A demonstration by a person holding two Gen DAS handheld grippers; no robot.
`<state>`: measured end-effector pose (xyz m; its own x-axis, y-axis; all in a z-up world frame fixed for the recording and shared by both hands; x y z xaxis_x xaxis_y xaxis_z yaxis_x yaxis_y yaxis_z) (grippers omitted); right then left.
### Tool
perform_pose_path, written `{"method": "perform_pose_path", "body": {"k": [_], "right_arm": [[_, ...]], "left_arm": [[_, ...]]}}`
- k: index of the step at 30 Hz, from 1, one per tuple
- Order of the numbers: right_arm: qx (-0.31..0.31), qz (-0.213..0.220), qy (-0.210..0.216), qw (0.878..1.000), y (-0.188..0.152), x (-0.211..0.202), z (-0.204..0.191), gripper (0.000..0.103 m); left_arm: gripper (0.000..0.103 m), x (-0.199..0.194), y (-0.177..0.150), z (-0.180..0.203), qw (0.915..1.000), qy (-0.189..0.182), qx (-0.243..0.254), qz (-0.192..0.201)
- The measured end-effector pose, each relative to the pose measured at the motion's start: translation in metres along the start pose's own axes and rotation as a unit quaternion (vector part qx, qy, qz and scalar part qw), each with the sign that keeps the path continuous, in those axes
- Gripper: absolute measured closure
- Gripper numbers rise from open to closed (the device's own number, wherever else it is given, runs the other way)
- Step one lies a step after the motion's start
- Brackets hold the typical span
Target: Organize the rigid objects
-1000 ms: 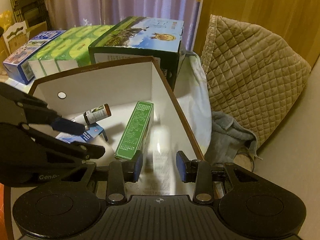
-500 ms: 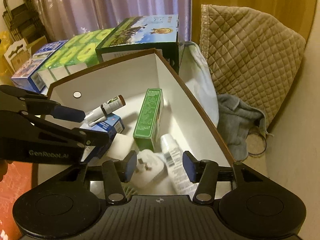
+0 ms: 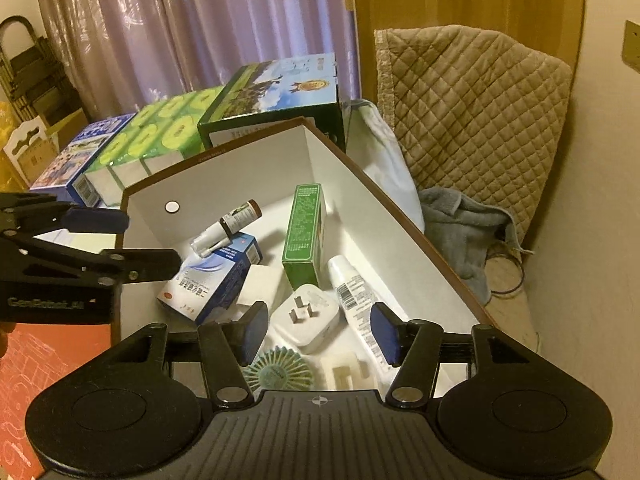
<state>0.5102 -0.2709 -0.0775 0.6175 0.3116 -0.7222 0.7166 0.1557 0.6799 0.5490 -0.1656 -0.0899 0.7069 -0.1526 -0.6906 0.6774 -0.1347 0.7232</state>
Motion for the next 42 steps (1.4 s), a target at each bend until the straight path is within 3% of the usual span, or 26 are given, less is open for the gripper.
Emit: {"method": "perform_pose_path", "body": {"k": [11,16,21,42], "right_arm": [[0.012,0.023,-0.024,0.999,-0.012,-0.031,-0.011,0.049],[0.032,0.032,-0.009,0.999,-0.020,-0.049,-0.026,0.049],[0.032,0.042,-0.025,0.998,-0.030,-0.067,-0.047,0.049],[0.064,0.033,-0.033,0.997,-0.119,-0.117,-0.181,0.049]], "left_arm": [[0.038,-0.038,-0.013,0.004,0.9998,0.019,0.001,-0.001],[0.038,-0.060,-0.025,0.003,0.9997,0.022,0.006,0.003],[0.038,-0.086,-0.042,-0.006,0.9996,0.026,0.010,0.005],[0.038,-0.192,-0.163,-0.084,0.9993,0.025,-0.009,-0.027]]}}
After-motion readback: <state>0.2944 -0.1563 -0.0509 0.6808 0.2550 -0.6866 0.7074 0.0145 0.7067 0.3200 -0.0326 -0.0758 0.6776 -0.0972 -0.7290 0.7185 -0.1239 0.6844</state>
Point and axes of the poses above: each gripper's, at about its wrist camera, not at the fingertips, and x roughly the way its jaws point, z to its right, y to its top, the point moved 10 cm from there along x, roughly the way its jaws point, and after that the axes turned 2 degrees about z, right-handed, at the moved point
